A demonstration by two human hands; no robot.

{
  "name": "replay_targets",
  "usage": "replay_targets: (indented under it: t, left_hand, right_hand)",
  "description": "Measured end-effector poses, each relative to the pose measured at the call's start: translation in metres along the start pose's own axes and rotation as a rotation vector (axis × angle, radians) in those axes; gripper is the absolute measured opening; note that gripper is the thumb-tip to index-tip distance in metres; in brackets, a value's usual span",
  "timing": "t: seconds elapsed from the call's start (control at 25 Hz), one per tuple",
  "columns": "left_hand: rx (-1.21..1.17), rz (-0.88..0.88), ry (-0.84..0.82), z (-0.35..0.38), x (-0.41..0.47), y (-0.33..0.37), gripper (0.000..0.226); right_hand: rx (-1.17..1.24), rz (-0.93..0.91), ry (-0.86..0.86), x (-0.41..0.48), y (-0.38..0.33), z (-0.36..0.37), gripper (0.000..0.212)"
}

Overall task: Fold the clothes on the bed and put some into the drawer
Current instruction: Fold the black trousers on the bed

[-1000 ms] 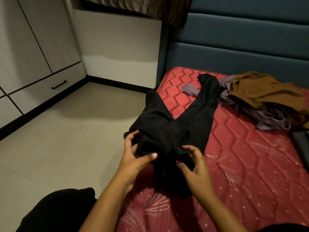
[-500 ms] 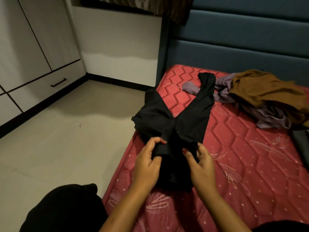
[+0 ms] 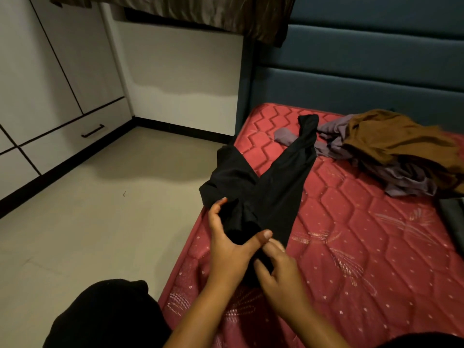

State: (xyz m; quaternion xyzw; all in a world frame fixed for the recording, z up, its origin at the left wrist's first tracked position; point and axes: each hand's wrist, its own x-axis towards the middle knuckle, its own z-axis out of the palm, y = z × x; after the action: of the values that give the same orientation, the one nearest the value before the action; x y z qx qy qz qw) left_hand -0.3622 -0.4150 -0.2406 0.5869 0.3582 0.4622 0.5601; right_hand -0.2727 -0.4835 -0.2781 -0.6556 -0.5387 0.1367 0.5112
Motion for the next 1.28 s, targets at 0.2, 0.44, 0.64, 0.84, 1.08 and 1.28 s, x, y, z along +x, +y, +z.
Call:
replay_targets:
  t: [0.2,0.44,0.64,0.84,1.08,1.28]
  left_hand:
    - [0.145,0.021,-0.024,-0.017,0.006,0.022,0.084]
    - [0.358,0.346,-0.213,-0.013,0.045,0.145,0.073]
    - [0.784,0.84,-0.439,-0.005,0.074,0.303,0.067]
    - [1.325,1.361,-0.068,0.009,0.054,0.456,0.069]
    - [1.326,1.615,-0.033,0.038,0.037,0.556,0.048]
    - [1.178,1.339,-0.043,0.029,0.05,0.581,0.046]
  right_hand:
    - [0.032,-0.018,-0.319,0.01,-0.022,-0.023,0.038]
    - [0.024,-0.154,-0.096,0.115,-0.089,-0.093,0.062]
    - [0.084,-0.083,-0.303,0.177,-0.178,-0.152,0.044]
    - [0.24,-0.112,-0.333,0.194,-0.243,-0.188,0.083]
    - [0.528,-0.063,-0.432,0.192,-0.293,-0.199,0.065]
    - [0.596,0.01,-0.681,0.165,-0.314,-0.224,0.066]
